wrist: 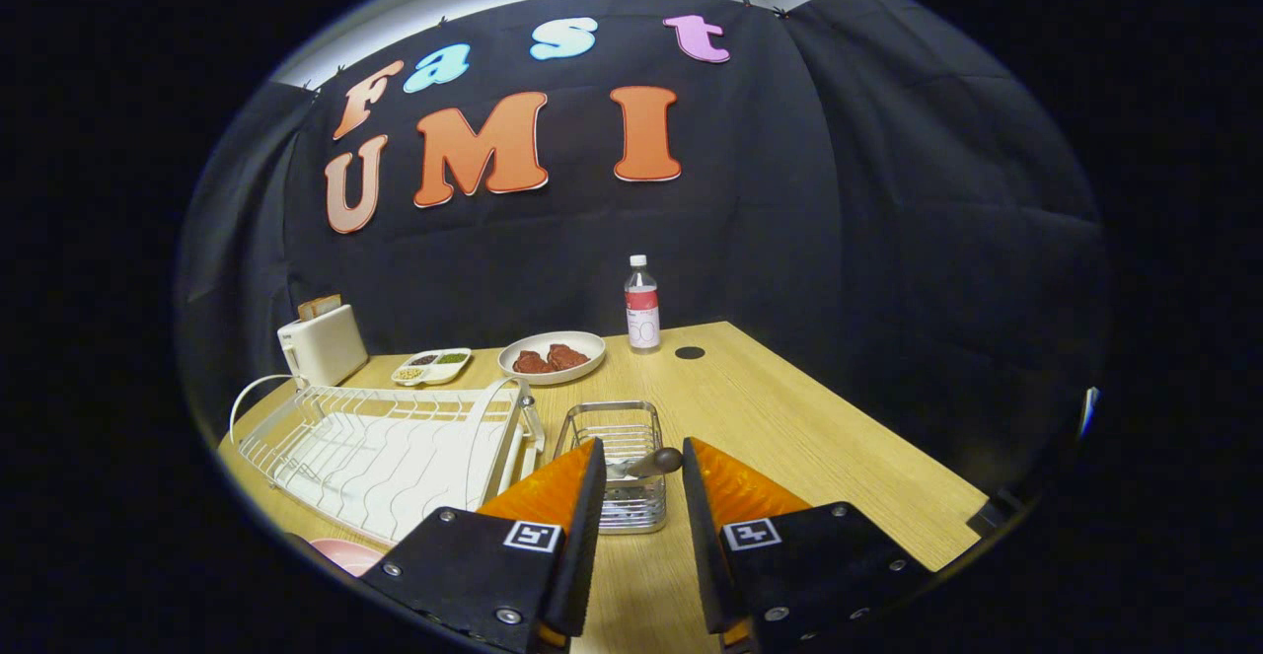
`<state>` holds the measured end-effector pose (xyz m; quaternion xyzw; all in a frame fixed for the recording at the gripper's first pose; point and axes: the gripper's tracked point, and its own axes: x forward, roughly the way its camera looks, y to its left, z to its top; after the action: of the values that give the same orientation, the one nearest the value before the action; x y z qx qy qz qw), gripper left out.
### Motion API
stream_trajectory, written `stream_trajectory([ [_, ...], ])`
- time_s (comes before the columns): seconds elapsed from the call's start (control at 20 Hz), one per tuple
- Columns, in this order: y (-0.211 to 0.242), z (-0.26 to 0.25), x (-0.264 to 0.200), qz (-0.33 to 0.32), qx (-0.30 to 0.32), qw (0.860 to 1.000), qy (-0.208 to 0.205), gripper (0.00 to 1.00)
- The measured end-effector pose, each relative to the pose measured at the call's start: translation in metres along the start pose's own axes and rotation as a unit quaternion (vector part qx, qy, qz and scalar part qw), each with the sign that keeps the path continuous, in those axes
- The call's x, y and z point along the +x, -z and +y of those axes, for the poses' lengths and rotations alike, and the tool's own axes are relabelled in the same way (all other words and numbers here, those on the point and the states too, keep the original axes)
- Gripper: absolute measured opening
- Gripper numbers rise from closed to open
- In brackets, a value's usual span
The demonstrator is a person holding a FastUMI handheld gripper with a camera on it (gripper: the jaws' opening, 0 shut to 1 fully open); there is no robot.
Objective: Take the plate from the dish rack, then take the spoon from the basket and place it into the plate.
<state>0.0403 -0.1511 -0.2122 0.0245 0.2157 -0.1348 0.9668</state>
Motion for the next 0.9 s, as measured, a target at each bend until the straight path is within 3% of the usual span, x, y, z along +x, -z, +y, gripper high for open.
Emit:
stream_trajectory([
  [0.15, 0.002, 0.0, 0.006, -0.001, 0.005, 1.0, 0.001, 0.4],
  [0.2, 0.005, -0.001, 0.007, 0.002, 0.005, 1.0, 0.002, 0.32],
  [0.4, 0.003, 0.004, 0.005, 0.004, 0.021, 1.0, -0.02, 0.15],
  [0.9, -0.036, 0.011, 0.002, -0.038, 0.041, 0.998, -0.031, 0.1],
])
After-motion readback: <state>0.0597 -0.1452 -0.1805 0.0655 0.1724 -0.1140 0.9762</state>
